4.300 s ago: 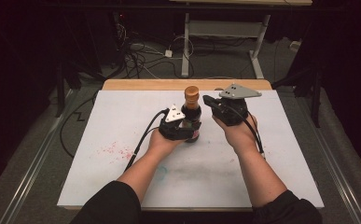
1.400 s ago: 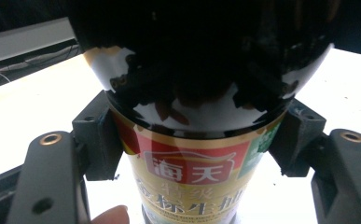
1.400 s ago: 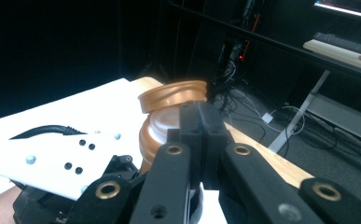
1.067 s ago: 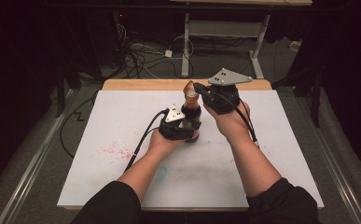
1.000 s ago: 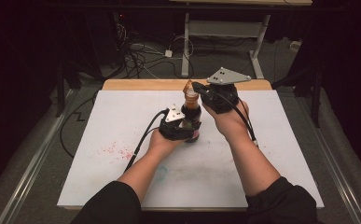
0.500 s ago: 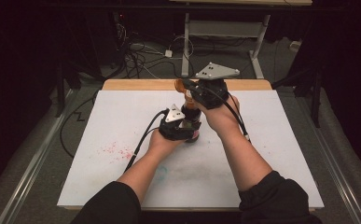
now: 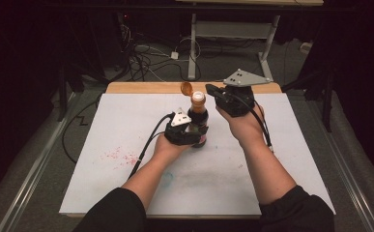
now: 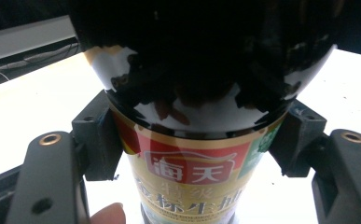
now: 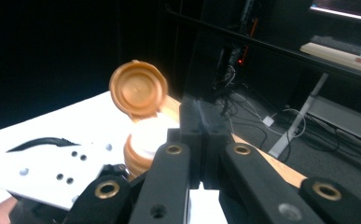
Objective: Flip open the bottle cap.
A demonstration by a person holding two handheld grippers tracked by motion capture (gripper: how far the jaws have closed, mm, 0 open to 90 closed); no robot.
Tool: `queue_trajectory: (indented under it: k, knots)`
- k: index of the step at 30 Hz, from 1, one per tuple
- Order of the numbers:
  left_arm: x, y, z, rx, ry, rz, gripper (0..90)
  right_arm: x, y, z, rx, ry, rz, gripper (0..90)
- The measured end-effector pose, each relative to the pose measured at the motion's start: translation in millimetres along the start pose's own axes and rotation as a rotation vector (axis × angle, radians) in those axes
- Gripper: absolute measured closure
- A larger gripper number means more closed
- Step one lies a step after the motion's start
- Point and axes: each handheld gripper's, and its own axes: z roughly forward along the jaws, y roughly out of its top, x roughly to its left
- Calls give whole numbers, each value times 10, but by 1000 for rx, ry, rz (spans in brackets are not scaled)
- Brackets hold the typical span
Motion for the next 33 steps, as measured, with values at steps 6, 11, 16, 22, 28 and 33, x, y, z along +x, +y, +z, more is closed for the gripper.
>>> queue_trajectory:
  k: [6,11,16,22,28,33]
  knots:
    - [-2,10,0,5,3,-5,283,-96,-115,-87,5,-20,19,900]
    - [-4,18,-3,12,1,-8,282,-154,-201,-135,9,-31,39,900]
    - [1,25,-8,15,1,-11,280,-180,-278,-168,9,-35,52,900]
    - [1,30,0,18,2,-13,277,-193,-341,-162,10,-28,58,730]
    - [32,59,-17,30,-19,-56,197,-220,-394,-135,-3,-1,76,416]
    - [50,73,-54,59,-23,-57,71,-251,-446,-99,-4,7,101,161]
